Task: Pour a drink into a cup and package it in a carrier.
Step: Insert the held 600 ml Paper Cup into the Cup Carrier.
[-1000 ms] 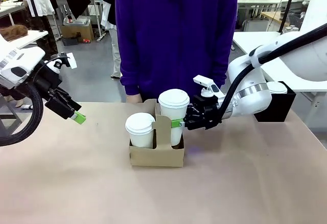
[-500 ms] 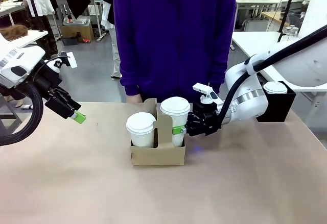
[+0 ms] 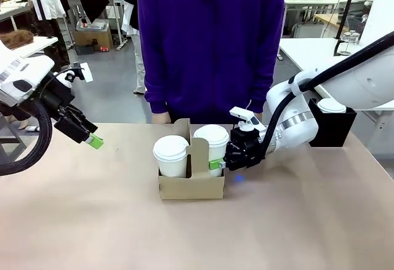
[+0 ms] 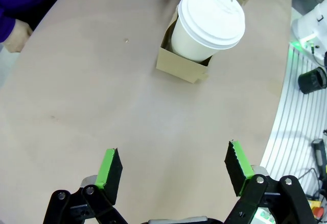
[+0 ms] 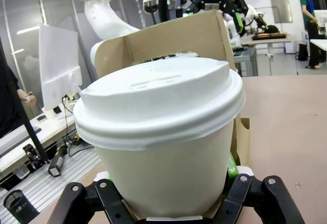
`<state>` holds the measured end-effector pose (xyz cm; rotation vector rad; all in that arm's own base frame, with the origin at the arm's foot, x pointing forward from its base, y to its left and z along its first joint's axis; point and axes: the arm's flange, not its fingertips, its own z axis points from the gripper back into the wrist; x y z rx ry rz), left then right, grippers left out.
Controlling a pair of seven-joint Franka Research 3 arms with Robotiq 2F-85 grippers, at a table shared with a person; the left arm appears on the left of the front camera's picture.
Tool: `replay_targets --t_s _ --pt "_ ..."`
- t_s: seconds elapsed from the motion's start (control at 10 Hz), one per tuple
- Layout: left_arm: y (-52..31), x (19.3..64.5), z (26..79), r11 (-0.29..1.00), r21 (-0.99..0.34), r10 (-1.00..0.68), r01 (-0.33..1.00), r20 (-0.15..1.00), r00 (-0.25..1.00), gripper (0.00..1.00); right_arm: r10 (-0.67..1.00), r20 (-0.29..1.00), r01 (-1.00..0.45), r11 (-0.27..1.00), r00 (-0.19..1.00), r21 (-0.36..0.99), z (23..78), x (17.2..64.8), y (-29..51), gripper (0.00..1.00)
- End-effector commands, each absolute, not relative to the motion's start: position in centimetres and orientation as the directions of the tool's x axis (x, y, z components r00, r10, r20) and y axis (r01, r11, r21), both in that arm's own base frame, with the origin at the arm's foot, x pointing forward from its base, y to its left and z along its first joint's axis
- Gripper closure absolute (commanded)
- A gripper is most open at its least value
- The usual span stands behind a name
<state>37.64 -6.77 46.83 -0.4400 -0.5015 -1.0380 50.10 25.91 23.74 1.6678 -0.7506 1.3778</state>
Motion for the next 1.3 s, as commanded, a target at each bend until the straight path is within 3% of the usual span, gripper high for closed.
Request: replay_targets --t_s 0.0,0.2,0.3,0.8,1.2 --pt "-6.8 37.7 46.9 0.434 -0.107 -0.694 0.894 0.593 0.408 0.00 0.040 0.982 -0.834 -0.522 0.186 0.179 23.4 50.5 25.9 0.20" --pt "-6.8 37.7 46.9 0.434 -0.107 -0.694 0.894 0.593 0.408 0.00 0.030 0.986 -0.835 -0.527 0.166 0.156 23.1 50.5 25.8 0.20" --pt "-6.8 37.7 46.9 0.434 -0.107 -0.694 0.894 0.593 0.408 0.00 0.024 0.988 -0.841 -0.522 0.153 0.143 23.2 50.6 25.6 0.00" --pt "-6.8 37.7 46.9 0.434 -0.107 -0.694 0.894 0.593 0.408 0.00 0.065 0.996 -0.892 -0.445 0.058 0.081 25.5 51.2 21.7 0.00" --pt "-6.8 37.7 46.9 0.434 -0.107 -0.694 0.894 0.593 0.408 0.00 0.176 0.983 -0.965 -0.243 0.052 0.095 28.8 51.3 15.7 0.00"
